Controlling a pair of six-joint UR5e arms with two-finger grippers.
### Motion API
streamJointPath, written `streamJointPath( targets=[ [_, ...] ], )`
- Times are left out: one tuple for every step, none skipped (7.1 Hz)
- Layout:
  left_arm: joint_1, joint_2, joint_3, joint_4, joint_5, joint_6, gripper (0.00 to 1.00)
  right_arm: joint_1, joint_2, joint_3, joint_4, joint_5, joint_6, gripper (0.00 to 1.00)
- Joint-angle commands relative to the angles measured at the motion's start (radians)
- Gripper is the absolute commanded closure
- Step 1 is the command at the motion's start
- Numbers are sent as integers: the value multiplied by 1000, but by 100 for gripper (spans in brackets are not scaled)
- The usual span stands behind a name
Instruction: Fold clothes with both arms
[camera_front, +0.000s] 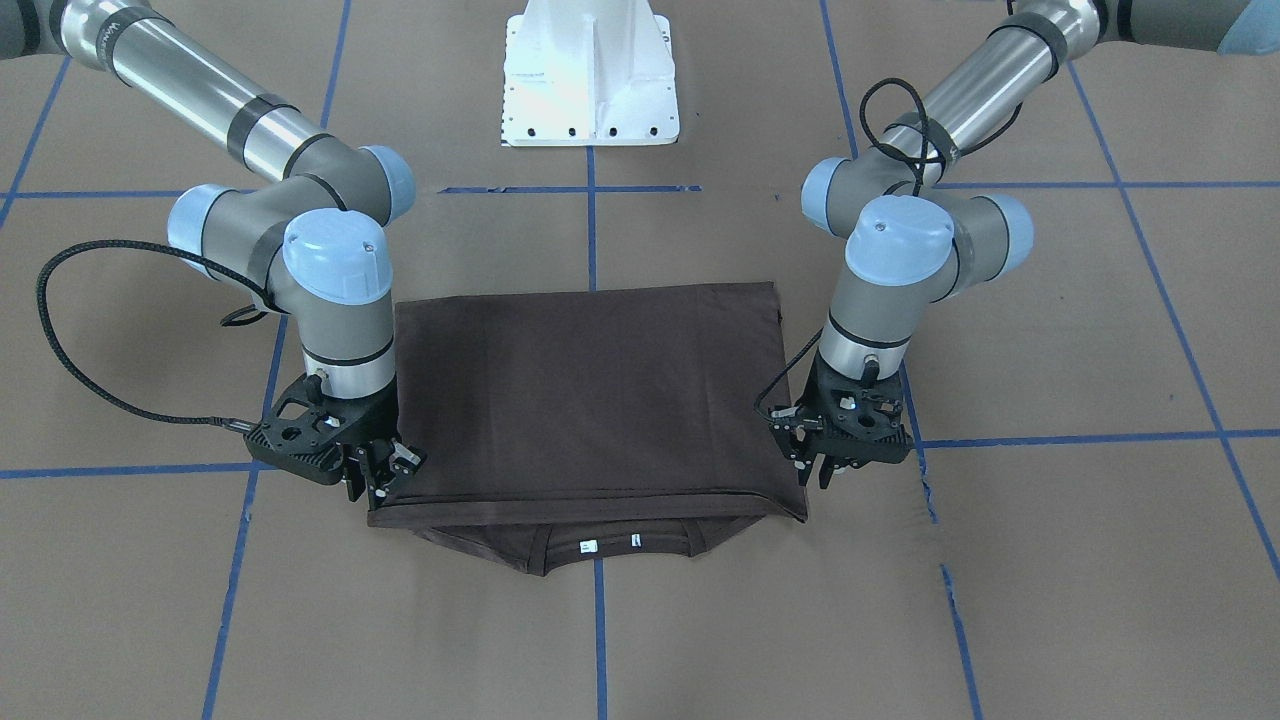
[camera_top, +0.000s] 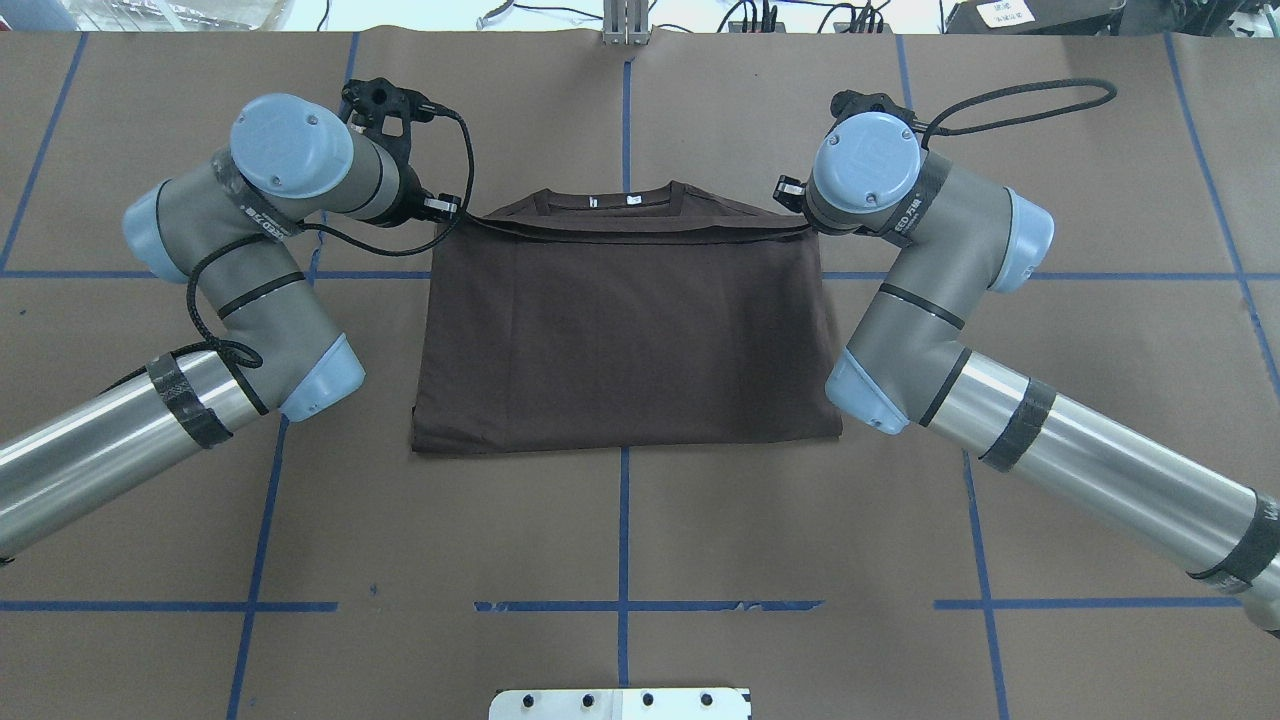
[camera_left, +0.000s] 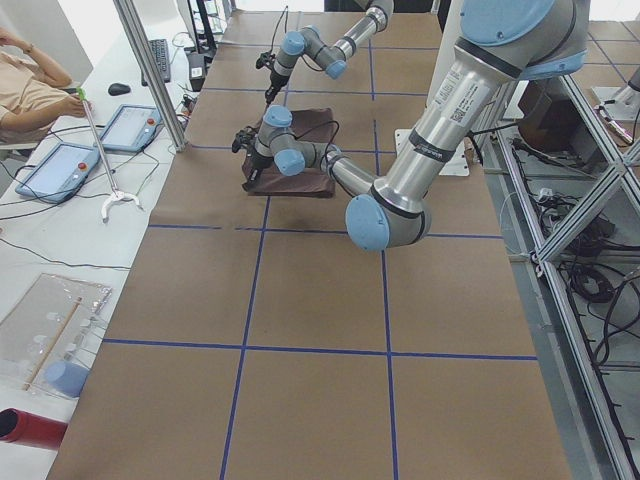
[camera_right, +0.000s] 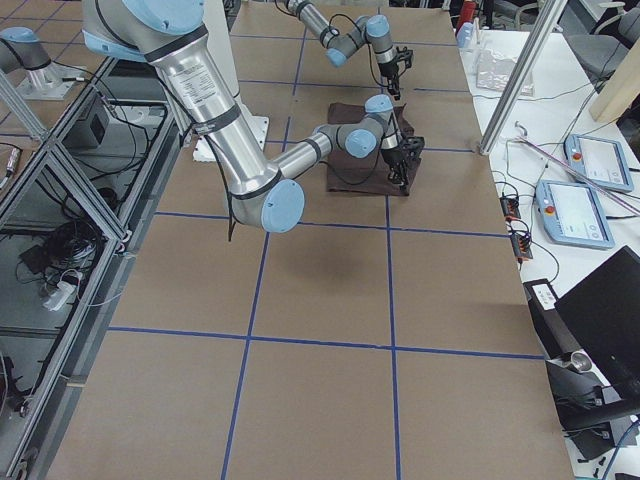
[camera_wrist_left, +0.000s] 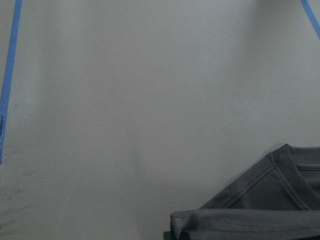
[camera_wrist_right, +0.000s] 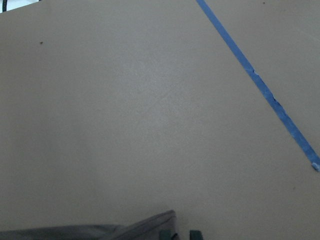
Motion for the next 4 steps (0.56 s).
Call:
streamJointPath(
  targets=[
    [-6,73,-128,1,-11,70,0,52,-10,45,23,125,-131,0],
    [4,172,-254,1,-82,52,0,71,-28,83,23,153,-160,0],
    [15,259,-360,-2,-110,-42,0,71,-39,100,23,153,-160,0],
    [88,336,-437,-20,-101,-180,25,71,-47,114,23,153,-160,0]
  ],
)
